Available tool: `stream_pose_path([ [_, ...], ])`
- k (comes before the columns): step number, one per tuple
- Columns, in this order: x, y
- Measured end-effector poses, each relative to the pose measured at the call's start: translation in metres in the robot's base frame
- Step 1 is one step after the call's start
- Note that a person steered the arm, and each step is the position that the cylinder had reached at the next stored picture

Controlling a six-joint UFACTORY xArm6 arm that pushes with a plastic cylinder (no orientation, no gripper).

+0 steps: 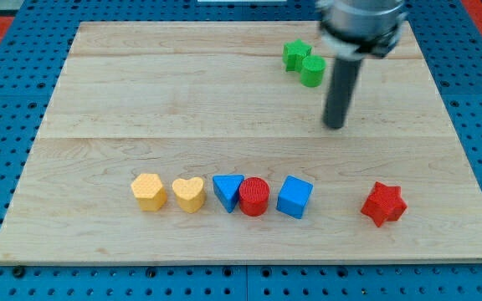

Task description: Move the green circle diagonally top left to the yellow hexagon

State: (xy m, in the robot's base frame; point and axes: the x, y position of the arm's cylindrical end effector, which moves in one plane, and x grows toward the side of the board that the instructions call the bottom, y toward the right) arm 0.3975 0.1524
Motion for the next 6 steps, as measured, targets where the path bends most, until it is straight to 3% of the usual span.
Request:
stream_pose_path([
  [1,-0.068,0.04],
  [2,-0.09,-0.016],
  [5,-0.009,-0.25],
  [6,0.017,-0.265],
])
